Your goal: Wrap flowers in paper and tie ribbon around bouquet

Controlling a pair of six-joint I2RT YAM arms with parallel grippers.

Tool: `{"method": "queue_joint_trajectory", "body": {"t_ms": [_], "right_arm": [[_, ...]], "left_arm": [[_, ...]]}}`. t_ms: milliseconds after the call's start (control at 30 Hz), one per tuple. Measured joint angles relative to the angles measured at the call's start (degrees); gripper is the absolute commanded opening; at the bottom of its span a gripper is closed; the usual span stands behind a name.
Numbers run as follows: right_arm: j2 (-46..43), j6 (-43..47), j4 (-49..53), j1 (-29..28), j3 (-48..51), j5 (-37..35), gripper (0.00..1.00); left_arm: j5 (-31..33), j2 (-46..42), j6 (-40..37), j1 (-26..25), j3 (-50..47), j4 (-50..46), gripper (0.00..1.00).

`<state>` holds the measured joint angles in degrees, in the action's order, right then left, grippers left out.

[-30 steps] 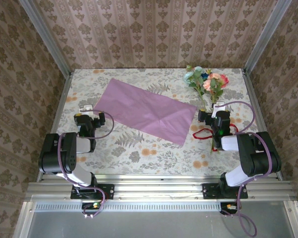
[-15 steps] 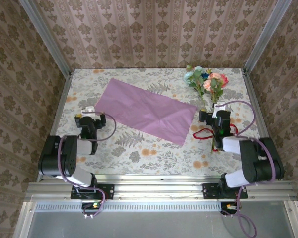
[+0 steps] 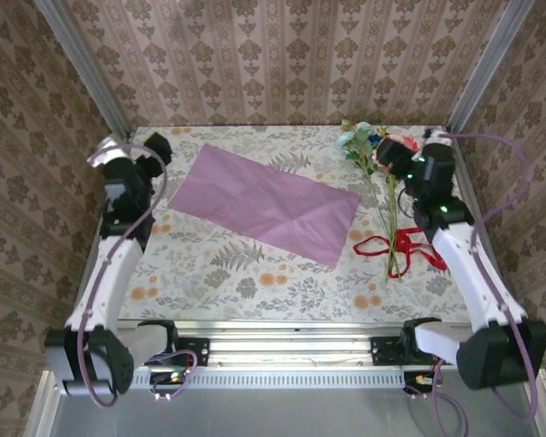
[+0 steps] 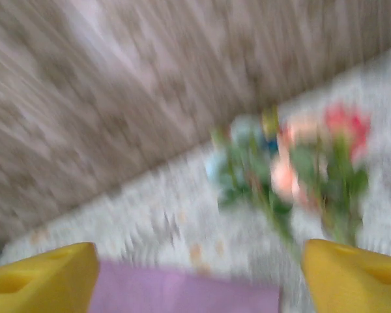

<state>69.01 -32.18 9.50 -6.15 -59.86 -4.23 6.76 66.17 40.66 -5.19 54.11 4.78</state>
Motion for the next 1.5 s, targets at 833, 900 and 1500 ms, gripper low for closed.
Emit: {"method": "queue_joint_trajectory", "body": {"t_ms": [833, 900, 1500], "right_arm": [[36.3, 5.33, 28.35, -18.1, -10.99, 9.49, 0.32], [37.77, 5.44, 28.7, -18.05, -11.3, 9.7, 0.32], [38.38, 3.65, 29.79, -29.51, -9.66, 16.55, 0.46]], "left_arm": [[-23.98, 34.38, 22.43, -13.33, 8.07, -26.23, 0.54], [-24.59, 35.85, 22.64, -12.28, 8.07, -24.17, 0.48], [-28.26, 45.79, 15.69, -5.46, 19.89, -22.4, 0.24]]}}
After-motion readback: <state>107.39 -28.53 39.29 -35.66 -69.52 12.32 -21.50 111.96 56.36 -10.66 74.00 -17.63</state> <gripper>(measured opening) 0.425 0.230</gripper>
